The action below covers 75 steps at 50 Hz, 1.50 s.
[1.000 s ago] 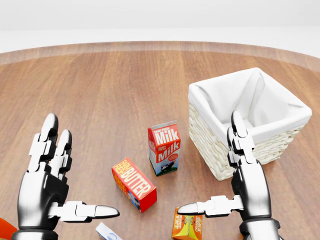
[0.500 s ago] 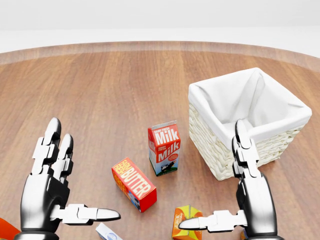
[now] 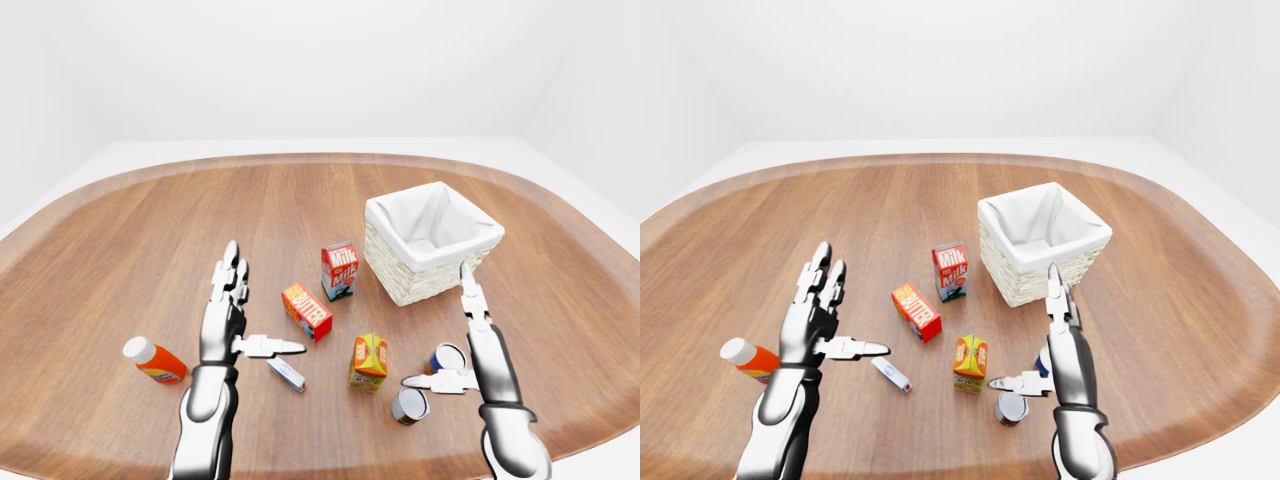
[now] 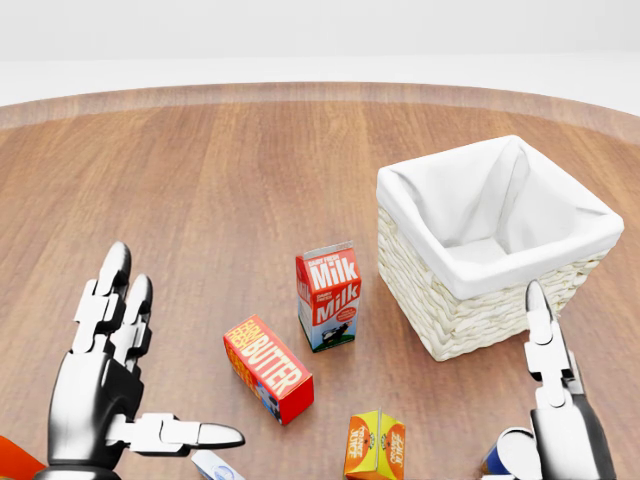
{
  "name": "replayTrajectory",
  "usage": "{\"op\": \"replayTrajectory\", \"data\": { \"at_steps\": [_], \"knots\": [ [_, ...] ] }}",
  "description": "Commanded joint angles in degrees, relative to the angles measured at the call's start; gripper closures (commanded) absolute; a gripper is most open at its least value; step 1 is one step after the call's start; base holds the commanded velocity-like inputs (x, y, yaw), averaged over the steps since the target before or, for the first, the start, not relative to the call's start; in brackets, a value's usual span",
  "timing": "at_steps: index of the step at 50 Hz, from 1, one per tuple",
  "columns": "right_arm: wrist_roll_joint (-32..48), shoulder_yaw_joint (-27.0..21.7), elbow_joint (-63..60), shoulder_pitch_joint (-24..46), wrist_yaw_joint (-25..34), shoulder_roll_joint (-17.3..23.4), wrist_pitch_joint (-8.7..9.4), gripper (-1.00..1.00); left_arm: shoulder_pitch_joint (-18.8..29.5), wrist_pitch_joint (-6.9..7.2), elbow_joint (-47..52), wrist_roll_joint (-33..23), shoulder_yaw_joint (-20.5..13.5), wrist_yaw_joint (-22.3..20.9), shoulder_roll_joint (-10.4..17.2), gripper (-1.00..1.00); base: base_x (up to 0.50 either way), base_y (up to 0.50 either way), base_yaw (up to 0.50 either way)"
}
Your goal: Pick up the alphabet soup and the tomato sauce, and put them in the basket.
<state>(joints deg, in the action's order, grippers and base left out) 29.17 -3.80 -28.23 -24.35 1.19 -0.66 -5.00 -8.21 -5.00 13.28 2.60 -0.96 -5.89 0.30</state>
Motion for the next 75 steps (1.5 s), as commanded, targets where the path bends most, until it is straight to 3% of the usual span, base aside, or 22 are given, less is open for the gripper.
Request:
{"op": "replayTrajectory", "data": {
  "at_steps": [1, 11, 15, 31, 48, 59, 75],
  "knots": [
    [8.4, -3.6, 1.2, -2.4, -1.5, -1.2, 0.00, -1.00, 0.2, 0.00, -0.2, -0.4, 0.1, 0.2, 0.0, -1.00, 0.00, 0.00, 0.00],
    [18.3, -7.7, -2.6, -3.6, -2.4, -3.7, 0.00, -1.00, 0.1, 0.00, -0.4, -0.8, 0.2, 0.1, 0.0, -1.00, 0.00, 0.00, 0.00],
    [22.9, -8.0, -1.2, -4.2, -5.2, -4.2, 0.00, -1.00, 0.0, 0.00, -0.1, -0.8, 0.2, 0.0, 0.1, -1.00, 0.00, 0.00, 0.00],
    [38.7, -3.5, -0.2, -2.5, -7.7, -2.1, 0.00, -1.00, -0.1, 0.00, -0.3, -1.0, 0.2, -0.1, 0.1, -1.00, 0.00, 0.00, 0.00],
    [42.5, -0.2, 4.5, -1.3, -10.8, 1.9, 0.00, -1.00, 0.0, 0.00, -0.6, -1.1, 0.2, -0.2, 0.1, -1.00, 0.00, 0.00, 0.00],
    [45.3, 0.6, 5.8, -1.0, -8.4, 3.0, 2.46, -1.00, 0.0, 0.00, -0.9, -1.2, 0.2, -0.1, 0.1, -1.00, 0.00, 0.00, 0.00],
    [50.4, -2.1, 5.9, 0.0, -7.3, 2.8, 4.08, -1.00, 0.1, 0.00, -1.0, -1.2, 0.2, -0.1, 0.1, -1.00, 0.00, 0.00, 0.00]
  ]
}}
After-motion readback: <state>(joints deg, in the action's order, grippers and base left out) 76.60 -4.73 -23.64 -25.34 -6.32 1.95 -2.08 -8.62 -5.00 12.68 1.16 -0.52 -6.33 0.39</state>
